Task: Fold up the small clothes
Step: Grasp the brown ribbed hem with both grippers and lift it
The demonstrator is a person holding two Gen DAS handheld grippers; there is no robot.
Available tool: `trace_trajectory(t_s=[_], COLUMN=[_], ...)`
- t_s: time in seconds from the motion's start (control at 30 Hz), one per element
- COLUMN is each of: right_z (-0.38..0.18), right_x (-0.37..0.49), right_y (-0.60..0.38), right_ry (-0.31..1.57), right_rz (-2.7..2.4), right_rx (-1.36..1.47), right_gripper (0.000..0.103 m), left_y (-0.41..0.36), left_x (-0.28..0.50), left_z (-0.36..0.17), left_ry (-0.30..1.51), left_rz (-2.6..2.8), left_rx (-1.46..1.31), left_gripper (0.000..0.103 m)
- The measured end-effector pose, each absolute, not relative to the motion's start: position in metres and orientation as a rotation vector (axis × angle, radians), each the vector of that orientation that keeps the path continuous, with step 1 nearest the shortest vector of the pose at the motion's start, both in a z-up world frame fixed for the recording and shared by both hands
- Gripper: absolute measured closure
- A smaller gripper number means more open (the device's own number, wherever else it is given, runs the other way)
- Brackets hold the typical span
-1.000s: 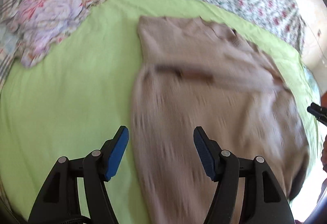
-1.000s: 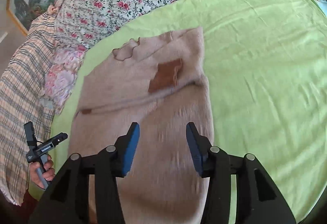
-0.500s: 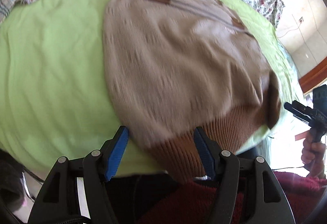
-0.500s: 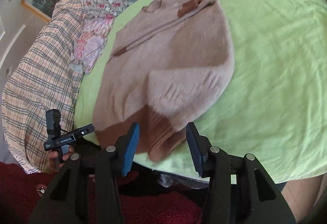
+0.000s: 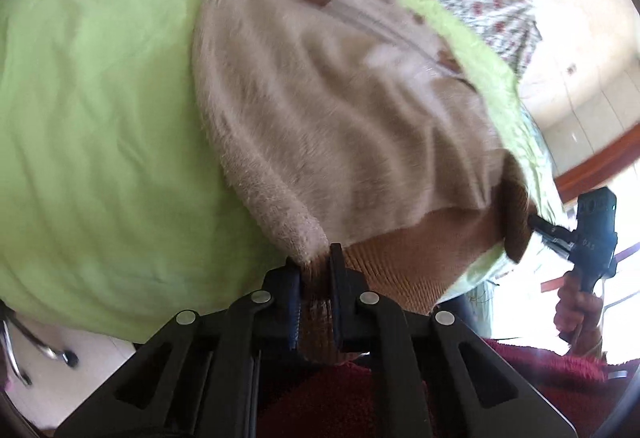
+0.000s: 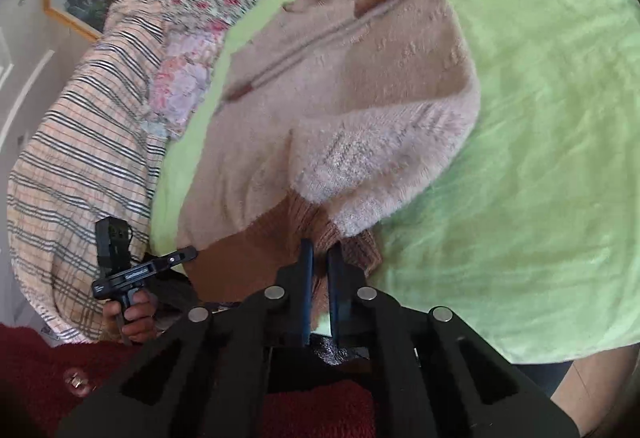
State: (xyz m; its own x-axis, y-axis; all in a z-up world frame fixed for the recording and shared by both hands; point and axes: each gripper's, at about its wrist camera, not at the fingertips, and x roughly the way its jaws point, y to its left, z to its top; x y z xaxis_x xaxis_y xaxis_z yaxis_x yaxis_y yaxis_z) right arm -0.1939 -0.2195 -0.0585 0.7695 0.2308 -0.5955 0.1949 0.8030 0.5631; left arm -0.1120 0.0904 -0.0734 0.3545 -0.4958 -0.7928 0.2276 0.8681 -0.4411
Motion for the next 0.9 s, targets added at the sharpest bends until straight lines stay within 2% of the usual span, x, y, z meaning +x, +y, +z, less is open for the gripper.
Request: trace_trajectory(t_s=[0.07, 0.17, 0.33, 0.43, 0.5, 0.57, 0.63, 0.67, 0.7, 0.73, 0.77, 0.8, 0.9], right_z=[-0.039, -0.037, -0.067, -0.086, -0.094, -0.096, -0.097, -0.096, -0.096, -0.096, -0.097, -0.097, -0.093], right_x=[-0.211, -0.228, -0.219, -0.213, -0.212, -0.212, -0.209, -0.204, -0.198, -0.195, -0.189, -0.187, -0.198], right_y=[-0.241, -0.261, -0.262, -0.267, -0.271, -0.271, -0.269, -0.265, -0.261, -0.259, -0.255, -0.254, -0.256], right_ry=[0.638, 0.644, 0.705, 0.758, 0.782, 0.769, 0.741, 0.719, 0.712, 0.714, 0.722, 0.732, 0.712], right_rz=[0.034, 0.022, 0.045, 0.008, 0.009, 0.041, 0.088, 0.110, 0.125, 0.136, 0.156, 0.165, 0.174], right_rx=[0.654, 0.650, 0.688, 0.703, 0.704, 0.710, 0.709, 0.700, 0.690, 0.683, 0.673, 0.672, 0.661], right_gripper=[0.096, 0.098, 0.098, 0.093, 0.088, 0.080, 0.056, 0.054, 0.054, 0.058, 0.070, 0.096, 0.096], left_y=[0.099, 0.113, 0.125, 0.122, 0.121, 0.118, 0.113, 0.110, 0.108, 0.106, 0.104, 0.104, 0.110], left_x=[-0.119, -0.121, -0.110, -0.105, -0.103, -0.104, -0.102, -0.102, -0.101, -0.101, -0.101, -0.100, -0.109], left_z=[-0.052, -0.042, -0.072, -0.093, -0.104, -0.107, -0.107, -0.107, -0.106, -0.104, -0.104, -0.103, -0.093], left_ry=[1.046, 0.994, 1.055, 1.109, 1.142, 1.147, 1.137, 1.127, 1.113, 1.100, 1.096, 1.095, 1.046], left_rz=[-0.506, -0.518, -0.539, -0.532, -0.549, -0.581, -0.589, -0.603, -0.610, -0.615, -0.623, -0.628, -0.624], left_rx=[-0.238, -0.225, -0.306, -0.323, -0.350, -0.367, -0.347, -0.336, -0.326, -0.313, -0.303, -0.299, -0.286], left_gripper=[0.093, 0.093, 0.089, 0.080, 0.065, 0.059, 0.058, 0.059, 0.065, 0.075, 0.091, 0.092, 0.093])
